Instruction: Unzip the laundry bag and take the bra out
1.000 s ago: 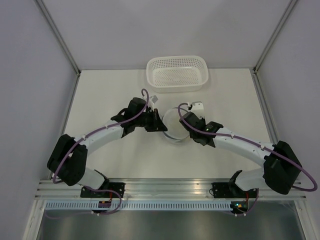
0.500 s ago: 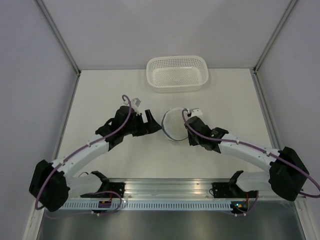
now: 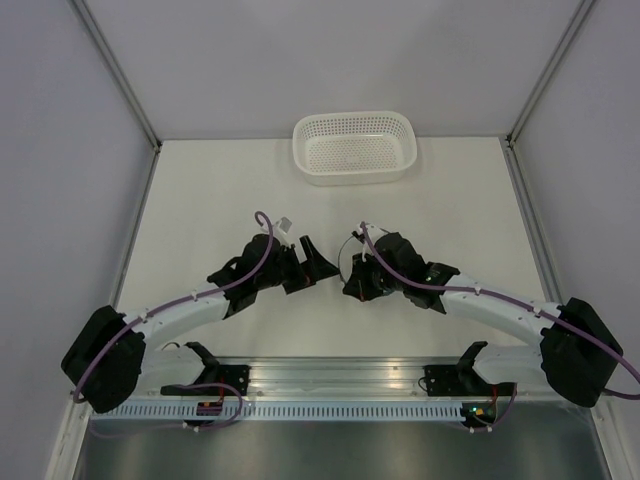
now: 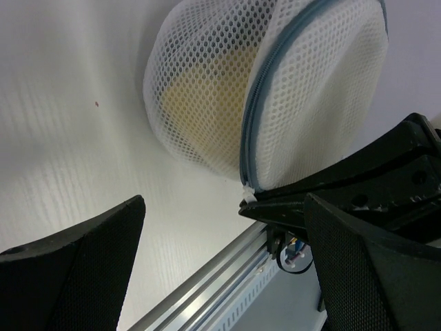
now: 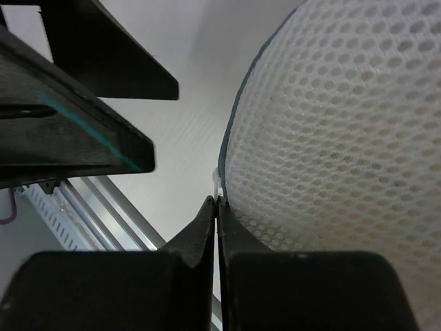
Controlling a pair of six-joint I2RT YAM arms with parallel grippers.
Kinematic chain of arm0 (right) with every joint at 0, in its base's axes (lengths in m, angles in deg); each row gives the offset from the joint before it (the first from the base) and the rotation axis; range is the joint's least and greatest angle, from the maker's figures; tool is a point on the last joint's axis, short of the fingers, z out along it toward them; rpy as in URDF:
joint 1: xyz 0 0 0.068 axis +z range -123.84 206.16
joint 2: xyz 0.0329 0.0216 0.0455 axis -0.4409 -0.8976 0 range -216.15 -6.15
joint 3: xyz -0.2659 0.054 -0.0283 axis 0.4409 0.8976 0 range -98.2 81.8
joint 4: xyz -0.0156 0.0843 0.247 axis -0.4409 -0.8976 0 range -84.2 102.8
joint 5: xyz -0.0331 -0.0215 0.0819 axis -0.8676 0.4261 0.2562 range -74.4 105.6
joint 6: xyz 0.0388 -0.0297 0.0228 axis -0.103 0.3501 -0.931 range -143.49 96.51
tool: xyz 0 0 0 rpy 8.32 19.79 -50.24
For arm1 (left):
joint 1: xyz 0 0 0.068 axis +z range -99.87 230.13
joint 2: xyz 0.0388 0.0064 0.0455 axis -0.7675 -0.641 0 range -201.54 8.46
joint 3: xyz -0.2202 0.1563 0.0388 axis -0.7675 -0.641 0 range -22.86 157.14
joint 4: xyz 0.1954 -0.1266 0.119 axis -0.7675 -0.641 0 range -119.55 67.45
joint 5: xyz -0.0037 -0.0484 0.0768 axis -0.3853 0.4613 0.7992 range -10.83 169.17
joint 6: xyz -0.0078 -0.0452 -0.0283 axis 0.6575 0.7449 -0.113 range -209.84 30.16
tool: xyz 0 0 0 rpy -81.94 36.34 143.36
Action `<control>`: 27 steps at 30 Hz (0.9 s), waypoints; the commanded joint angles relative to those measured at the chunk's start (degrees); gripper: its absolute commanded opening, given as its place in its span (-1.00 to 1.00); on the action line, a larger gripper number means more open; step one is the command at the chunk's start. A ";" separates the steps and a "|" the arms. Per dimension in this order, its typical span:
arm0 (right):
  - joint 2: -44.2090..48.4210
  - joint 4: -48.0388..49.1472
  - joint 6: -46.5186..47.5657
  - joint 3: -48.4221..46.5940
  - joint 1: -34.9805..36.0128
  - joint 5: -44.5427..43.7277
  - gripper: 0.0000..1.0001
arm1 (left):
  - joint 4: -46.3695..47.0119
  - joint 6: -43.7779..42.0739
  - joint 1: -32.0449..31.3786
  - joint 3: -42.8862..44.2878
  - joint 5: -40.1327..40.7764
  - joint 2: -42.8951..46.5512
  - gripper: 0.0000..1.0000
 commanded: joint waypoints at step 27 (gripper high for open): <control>1.64 -4.52 2.68 -1.80 0.12 -0.47 -0.99 | 16.93 3.31 -0.80 6.17 1.21 -13.78 -0.95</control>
